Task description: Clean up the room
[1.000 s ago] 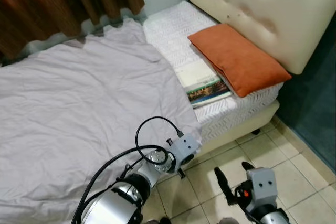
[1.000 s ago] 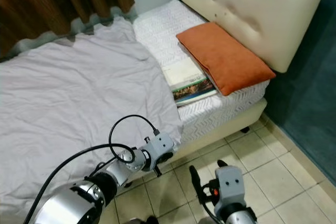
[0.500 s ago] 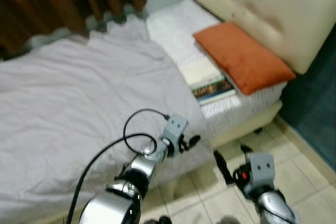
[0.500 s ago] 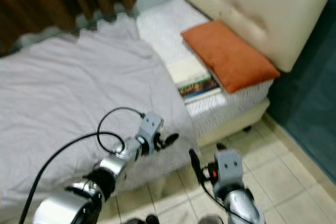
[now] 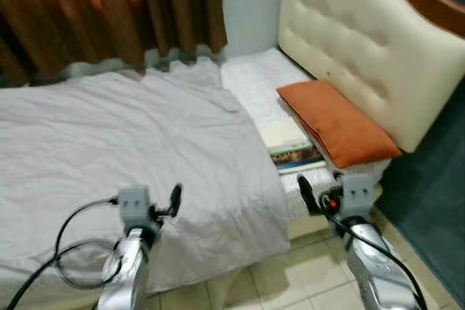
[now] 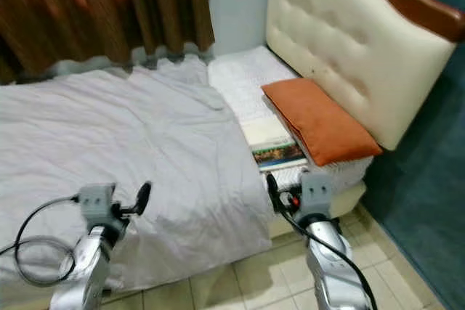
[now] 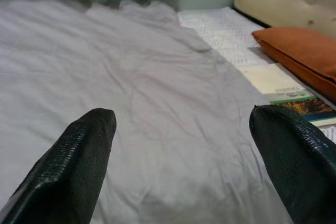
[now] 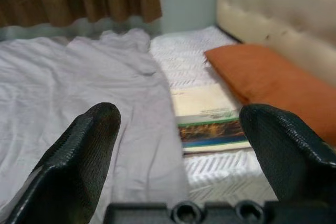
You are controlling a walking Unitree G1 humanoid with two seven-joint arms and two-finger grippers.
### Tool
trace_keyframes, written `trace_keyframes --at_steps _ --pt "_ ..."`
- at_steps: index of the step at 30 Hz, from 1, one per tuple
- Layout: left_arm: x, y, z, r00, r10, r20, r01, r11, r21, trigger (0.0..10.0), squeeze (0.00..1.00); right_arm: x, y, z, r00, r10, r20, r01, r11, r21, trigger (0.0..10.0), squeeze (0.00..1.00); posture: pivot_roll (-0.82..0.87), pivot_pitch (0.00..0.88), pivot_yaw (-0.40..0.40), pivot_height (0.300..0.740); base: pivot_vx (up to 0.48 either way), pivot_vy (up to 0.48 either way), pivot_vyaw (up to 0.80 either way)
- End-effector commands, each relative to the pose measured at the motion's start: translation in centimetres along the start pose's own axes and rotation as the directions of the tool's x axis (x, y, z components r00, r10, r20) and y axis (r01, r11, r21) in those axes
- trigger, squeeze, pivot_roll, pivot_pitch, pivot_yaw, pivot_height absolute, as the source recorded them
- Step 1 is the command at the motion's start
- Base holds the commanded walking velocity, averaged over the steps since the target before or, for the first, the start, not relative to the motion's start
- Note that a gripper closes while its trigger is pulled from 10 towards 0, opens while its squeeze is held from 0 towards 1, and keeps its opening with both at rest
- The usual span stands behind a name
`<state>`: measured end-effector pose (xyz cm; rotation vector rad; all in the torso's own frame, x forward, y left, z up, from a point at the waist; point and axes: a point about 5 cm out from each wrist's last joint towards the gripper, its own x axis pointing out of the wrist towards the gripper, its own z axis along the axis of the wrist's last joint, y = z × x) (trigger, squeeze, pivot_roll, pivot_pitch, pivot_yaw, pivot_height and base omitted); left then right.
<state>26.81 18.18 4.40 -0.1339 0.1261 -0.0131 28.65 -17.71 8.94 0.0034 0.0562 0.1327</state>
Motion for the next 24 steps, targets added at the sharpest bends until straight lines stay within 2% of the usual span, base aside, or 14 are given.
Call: trace_keyframes --at_steps 1,4,6,7,8,10,12,17,18,24 --pt "0.7 -0.6 0.9 0.999 0.001 0.032 -0.002 1.000 0.026 10.0 0.00 -0.2 -0.6 -1.1 0.999 -0.017 -0.037 0.018 1.000 0.018 10.0 0.00 0.02 0.000 -0.003 0.740 0.000 0.000 -0.77" --pt "0.6 -0.5 0.8 1.000 0.013 0.025 -0.015 0.997 0.076 10.0 0.00 -0.1 -0.6 -1.5 0.999 -0.010 -0.048 0.011 1.000 0.014 10.0 0.00 0.02 0.000 -0.011 0.740 0.000 0.000 -0.77" --pt "-0.4 -0.2 0.7 1.000 0.001 0.015 -0.002 0.997 0.080 10.0 0.00 -0.6 -0.9 -1.7 0.999 -0.020 -0.041 0.021 1.000 0.015 10.0 0.00 0.01 0.000 -0.028 0.740 0.000 -0.381 -0.77" --pt "-0.4 -0.2 0.7 1.000 0.001 0.015 -0.002 0.997 0.080 10.0 0.00 -0.6 -0.9 -1.7 0.999 -0.020 -0.041 0.021 1.000 0.015 10.0 0.00 0.01 0.000 -0.028 0.740 0.000 -0.409 -0.77" --pt "-1.5 -0.2 1.1 0.999 -0.015 0.041 0.011 0.995 0.095 10.0 0.00 -1.3 -1.3 -1.9 0.999 -0.026 -0.026 0.026 0.999 0.020 10.0 0.00 0.01 0.000 -0.045 0.740 0.000 -0.480 -0.76" --pt "-2.0 -0.8 1.5 0.997 -0.053 0.061 0.046 0.992 0.114 10.0 0.00 -2.1 -1.4 -2.2 1.000 -0.018 -0.024 0.019 1.000 0.018 10.0 0.00 0.00 0.000 -0.048 0.740 0.000 -0.480 -0.76" --pt "-2.0 -1.3 1.3 0.996 -0.078 0.051 0.072 0.992 0.103 10.0 0.00 -2.6 -1.4 -2.7 0.999 -0.017 -0.040 0.017 1.000 0.017 10.0 0.00 0.00 0.000 -0.048 0.740 0.000 -0.480 -0.76" --pt "-1.4 -2.0 0.5 0.995 -0.098 0.013 0.096 0.991 0.089 10.0 0.00 -2.5 -1.5 -2.8 0.999 -0.015 -0.041 0.016 1.000 0.016 10.0 0.00 -0.02 0.000 -0.034 0.740 0.000 -0.403 -0.76" --pt "-1.3 -2.0 0.1 0.995 -0.097 -0.025 0.099 0.987 0.125 10.0 0.00 -2.4 -1.6 -2.8 0.999 -0.018 -0.041 0.018 1.000 0.011 10.0 0.00 -0.04 0.000 -0.029 0.740 0.000 0.000 -0.76" --pt "-1.7 -1.7 -0.4 0.994 -0.090 -0.055 0.097 0.987 0.130 10.0 0.00 -3.3 -1.9 -3.2 0.998 -0.026 -0.058 0.026 1.000 0.007 10.0 0.00 -0.05 0.000 -0.030 0.740 0.000 0.000 -0.76"
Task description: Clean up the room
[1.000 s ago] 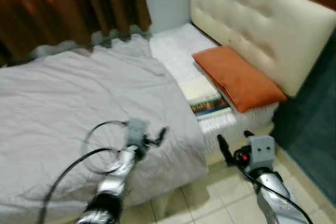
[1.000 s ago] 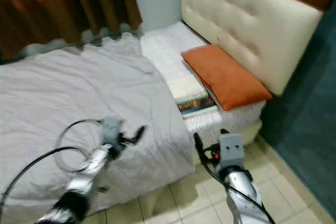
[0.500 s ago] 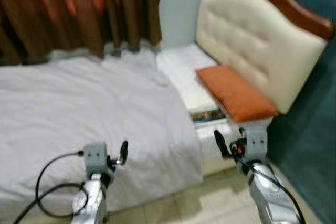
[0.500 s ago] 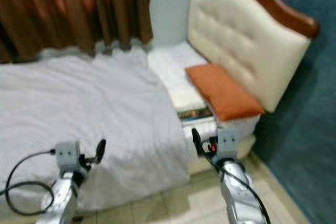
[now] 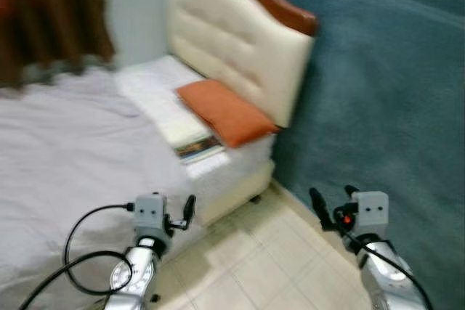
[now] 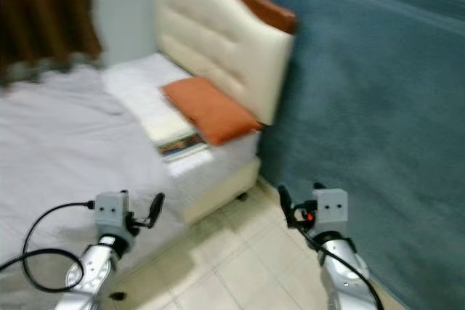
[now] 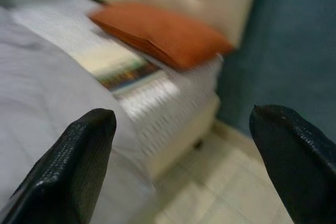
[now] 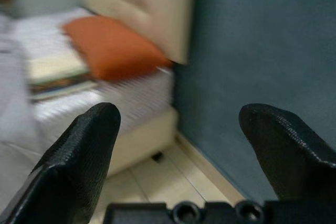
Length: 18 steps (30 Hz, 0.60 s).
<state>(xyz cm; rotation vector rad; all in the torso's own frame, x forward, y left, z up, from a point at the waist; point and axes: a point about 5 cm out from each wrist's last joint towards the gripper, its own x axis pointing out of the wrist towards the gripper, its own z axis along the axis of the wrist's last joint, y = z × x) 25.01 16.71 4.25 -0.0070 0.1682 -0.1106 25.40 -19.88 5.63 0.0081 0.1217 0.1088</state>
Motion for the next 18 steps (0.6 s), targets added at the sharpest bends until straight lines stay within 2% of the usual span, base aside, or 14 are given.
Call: trace_keyframes --at_steps 1,3,11,13,18 --pt "-0.1 -0.3 0.1 1.000 -0.014 0.000 0.014 1.000 0.013 10.0 0.00 -0.2 -0.2 0.1 1.000 -0.004 0.002 0.004 1.000 -0.001 10.0 0.00 -0.05 0.000 -0.029 0.740 0.000 0.000 -0.76" --pt "-0.1 -0.5 0.2 1.000 -0.023 0.000 0.023 0.999 0.040 10.0 0.00 -0.5 -0.2 -0.3 1.000 -0.002 -0.010 0.002 1.000 -0.004 10.0 0.00 -0.05 0.000 -0.028 0.740 0.000 0.000 -0.76" --pt "0.3 -0.6 0.2 1.000 -0.009 -0.009 0.009 0.999 0.038 10.0 0.00 -0.8 -0.5 -0.4 1.000 -0.012 -0.016 0.012 1.000 -0.006 10.0 0.00 -0.07 0.000 -0.014 0.740 0.000 0.000 -0.76" --pt "0.3 -0.2 0.2 1.000 0.006 -0.018 -0.006 1.000 0.002 10.0 0.00 -1.0 -0.6 -0.6 1.000 -0.026 -0.018 0.026 1.000 0.004 10.0 0.00 -0.07 0.000 -0.005 0.740 0.000 0.000 -0.76" --pt "1.0 0.1 0.5 1.000 0.007 -0.026 -0.007 1.000 0.015 10.0 0.00 -1.3 -0.6 -0.7 0.999 -0.038 -0.011 0.038 0.999 0.027 10.0 0.00 -0.08 0.000 0.020 0.740 0.000 0.000 -0.76"
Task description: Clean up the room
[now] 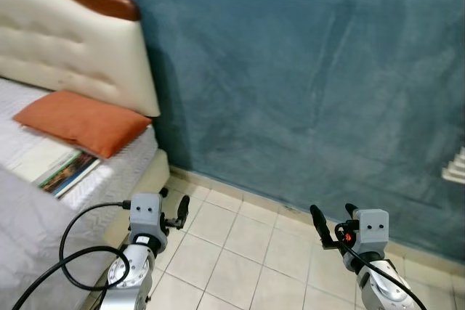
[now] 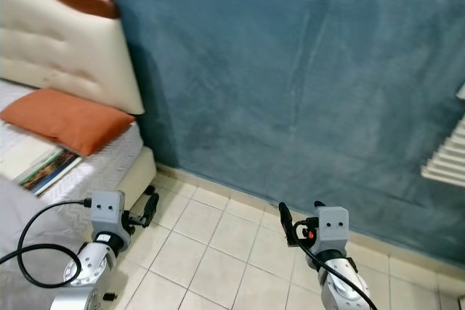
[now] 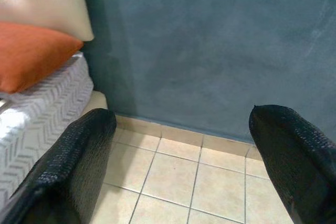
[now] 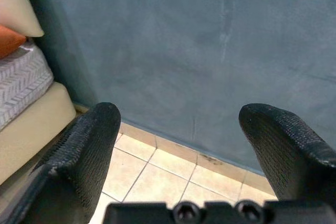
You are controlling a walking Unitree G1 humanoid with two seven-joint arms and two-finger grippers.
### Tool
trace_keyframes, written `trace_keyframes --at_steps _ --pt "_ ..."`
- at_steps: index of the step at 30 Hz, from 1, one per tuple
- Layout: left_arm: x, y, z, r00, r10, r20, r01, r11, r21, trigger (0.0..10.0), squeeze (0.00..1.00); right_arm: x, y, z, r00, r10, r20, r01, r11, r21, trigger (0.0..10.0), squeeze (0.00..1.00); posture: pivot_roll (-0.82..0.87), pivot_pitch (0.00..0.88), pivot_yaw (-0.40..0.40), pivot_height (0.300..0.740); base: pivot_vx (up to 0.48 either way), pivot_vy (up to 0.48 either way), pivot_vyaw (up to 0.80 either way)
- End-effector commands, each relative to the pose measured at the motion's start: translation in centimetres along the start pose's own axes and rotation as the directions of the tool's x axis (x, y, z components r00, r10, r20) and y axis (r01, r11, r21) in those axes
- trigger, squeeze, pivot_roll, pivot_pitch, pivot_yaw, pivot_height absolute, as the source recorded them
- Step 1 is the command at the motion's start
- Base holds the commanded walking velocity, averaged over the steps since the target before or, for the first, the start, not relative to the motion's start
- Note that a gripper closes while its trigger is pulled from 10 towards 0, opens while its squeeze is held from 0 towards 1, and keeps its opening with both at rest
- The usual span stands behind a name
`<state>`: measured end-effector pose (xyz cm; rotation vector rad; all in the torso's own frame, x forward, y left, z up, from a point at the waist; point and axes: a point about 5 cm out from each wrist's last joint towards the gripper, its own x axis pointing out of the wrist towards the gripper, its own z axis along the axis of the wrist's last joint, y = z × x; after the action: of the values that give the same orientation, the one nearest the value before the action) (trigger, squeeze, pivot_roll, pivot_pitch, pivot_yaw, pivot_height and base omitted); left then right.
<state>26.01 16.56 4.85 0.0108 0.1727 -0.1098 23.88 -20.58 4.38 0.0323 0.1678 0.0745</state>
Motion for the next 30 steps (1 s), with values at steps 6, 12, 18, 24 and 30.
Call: trace_keyframes --at_steps 6,12,18,24,30 --pt "1.1 -0.7 0.3 0.999 -0.054 -0.006 0.054 0.999 0.007 10.0 0.00 0.3 0.2 1.0 0.999 0.003 0.049 -0.003 1.000 -0.006 10.0 0.00 -0.11 0.000 0.037 0.740 0.000 -0.400 -0.76" --pt "1.7 -1.1 0.5 0.997 -0.078 -0.005 0.078 0.997 0.003 10.0 0.00 0.0 -0.2 0.9 0.999 -0.017 0.043 0.018 1.000 -0.012 10.0 0.00 -0.13 0.000 0.047 0.740 0.000 -0.480 -0.76" --pt "-1.0 1.4 -1.0 0.998 -0.037 -0.051 0.038 0.999 0.001 10.0 0.00 -0.8 -0.3 0.9 1.000 0.004 0.021 -0.004 1.000 -0.020 10.0 0.00 -0.15 0.000 0.061 0.740 0.000 -0.160 -0.26" --pt "-2.5 1.0 -1.0 0.997 -0.070 -0.022 0.070 0.997 -0.033 10.0 0.00 -1.0 -0.3 0.8 1.000 0.011 0.022 -0.010 1.000 -0.021 10.0 0.00 -0.14 0.000 0.060 0.740 0.000 0.000 0.00" --pt "-2.5 1.0 -1.0 0.997 -0.070 -0.022 0.070 0.997 -0.033 10.0 0.00 -1.0 -0.3 0.8 1.000 0.011 0.022 -0.010 1.000 -0.021 10.0 0.00 -0.14 0.000 0.060 0.740 0.000 0.000 0.00"
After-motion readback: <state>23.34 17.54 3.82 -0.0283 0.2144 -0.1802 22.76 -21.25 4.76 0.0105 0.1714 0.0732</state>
